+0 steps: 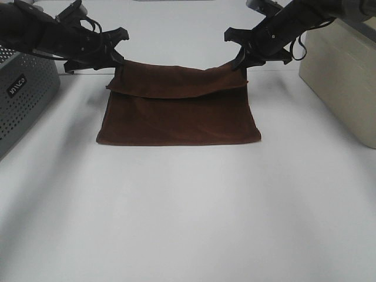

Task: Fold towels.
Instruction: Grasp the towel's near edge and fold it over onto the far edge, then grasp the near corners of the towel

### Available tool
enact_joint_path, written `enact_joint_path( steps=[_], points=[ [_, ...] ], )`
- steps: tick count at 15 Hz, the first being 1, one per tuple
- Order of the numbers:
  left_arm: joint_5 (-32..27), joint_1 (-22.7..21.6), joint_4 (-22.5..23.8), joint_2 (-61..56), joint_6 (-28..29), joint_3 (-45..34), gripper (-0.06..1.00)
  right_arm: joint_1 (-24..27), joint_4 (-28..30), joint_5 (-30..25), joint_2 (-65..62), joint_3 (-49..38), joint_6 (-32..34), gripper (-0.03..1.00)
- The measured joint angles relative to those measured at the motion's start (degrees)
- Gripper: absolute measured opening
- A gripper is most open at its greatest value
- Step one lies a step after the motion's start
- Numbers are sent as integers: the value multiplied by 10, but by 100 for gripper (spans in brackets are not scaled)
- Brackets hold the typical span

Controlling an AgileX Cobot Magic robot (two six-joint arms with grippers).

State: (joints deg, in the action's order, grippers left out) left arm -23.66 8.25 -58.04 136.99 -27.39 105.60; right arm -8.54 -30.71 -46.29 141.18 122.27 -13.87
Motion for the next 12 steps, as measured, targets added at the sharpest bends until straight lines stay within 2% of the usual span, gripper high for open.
enact_joint_path(
  steps=[1,2,3,4,6,7,8,9,10,12],
  points=[
    [8,0,1,13,-3,8,6,0,3,14,11,6,0,0],
    [17,0,1,19,-5,11,15,0,5,28,19,7,-1,0],
    [28,0,1,22,-14,11,29,0,6,36,23,7,-1,4],
    [32,0,1,23,-25,12,49,0,6,42,23,7,-1,16],
    [34,0,1,22,-48,14,79,0,6,44,22,9,-1,51],
    [26,0,2,22,-54,14,85,0,6,37,21,9,-1,66],
    [11,0,15,19,-56,14,87,0,6,16,21,9,-1,76],
    [-10,0,52,9,-57,14,88,0,7,-30,20,9,-1,81],
    [-27,0,77,-1,-57,14,88,0,7,-61,18,9,-1,82],
    [-82,-5,93,-15,-40,14,89,0,13,-134,11,9,2,83]
  ],
)
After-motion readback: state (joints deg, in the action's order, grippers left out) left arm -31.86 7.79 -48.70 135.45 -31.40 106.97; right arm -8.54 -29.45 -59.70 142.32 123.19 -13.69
